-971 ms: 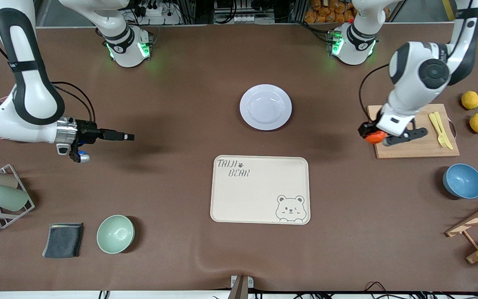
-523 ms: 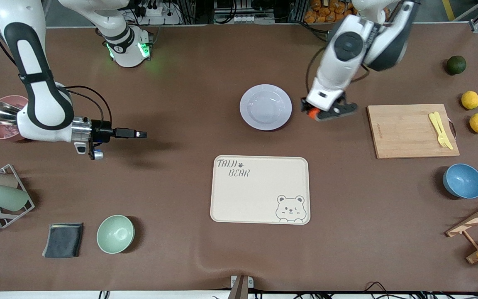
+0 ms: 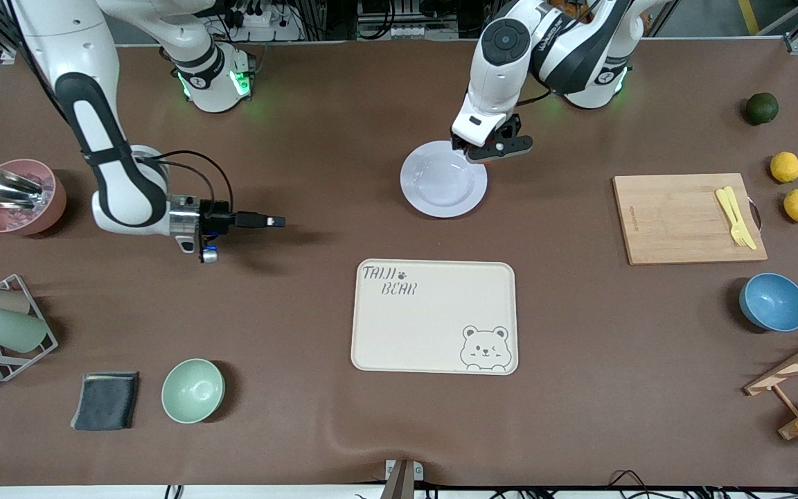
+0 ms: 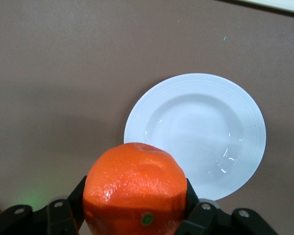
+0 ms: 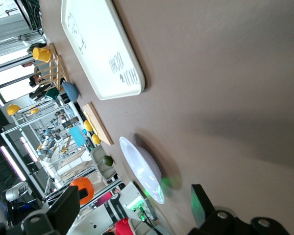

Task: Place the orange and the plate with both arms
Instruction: 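Carry the orange with the left gripper over the white plate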

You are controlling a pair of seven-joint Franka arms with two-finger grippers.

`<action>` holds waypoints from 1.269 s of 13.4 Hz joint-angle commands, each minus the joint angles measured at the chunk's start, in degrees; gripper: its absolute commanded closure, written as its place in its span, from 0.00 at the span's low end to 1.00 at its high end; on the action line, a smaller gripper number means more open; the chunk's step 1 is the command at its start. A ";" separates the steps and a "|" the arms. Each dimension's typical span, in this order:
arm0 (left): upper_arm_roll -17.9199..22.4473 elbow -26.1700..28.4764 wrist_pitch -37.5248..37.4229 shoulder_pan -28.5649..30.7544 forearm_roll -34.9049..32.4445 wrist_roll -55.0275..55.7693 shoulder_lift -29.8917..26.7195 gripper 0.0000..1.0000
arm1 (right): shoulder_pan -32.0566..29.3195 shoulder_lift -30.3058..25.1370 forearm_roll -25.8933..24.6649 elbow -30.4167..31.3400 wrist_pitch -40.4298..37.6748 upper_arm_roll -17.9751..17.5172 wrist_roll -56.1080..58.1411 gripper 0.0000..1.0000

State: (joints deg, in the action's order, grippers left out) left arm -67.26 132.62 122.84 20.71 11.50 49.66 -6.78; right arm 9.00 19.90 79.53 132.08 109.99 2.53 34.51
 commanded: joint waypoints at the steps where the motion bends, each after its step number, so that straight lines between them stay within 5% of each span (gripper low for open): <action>1: -0.51 -0.17 1.69 0.12 0.71 -0.53 2.90 0.93 | 1.80 1.70 6.32 2.03 0.32 0.19 7.74 0.00; 5: -0.51 -0.08 4.51 -0.06 0.45 -0.61 7.21 0.93 | 5.14 4.09 13.18 2.04 0.40 0.28 11.80 0.00; 11: -0.51 0.44 7.85 -4.18 -2.62 2.10 13.10 0.92 | 6.38 5.06 15.92 2.39 0.58 0.19 14.18 0.00; 17: 0.11 -1.14 9.08 -5.15 -21.06 15.45 25.75 0.92 | 6.55 5.15 16.01 2.30 0.67 0.19 14.19 0.00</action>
State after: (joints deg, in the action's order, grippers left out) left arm -67.22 133.10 131.58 15.49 -4.31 60.80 13.32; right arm 14.75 24.77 93.62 134.16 110.34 2.48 47.02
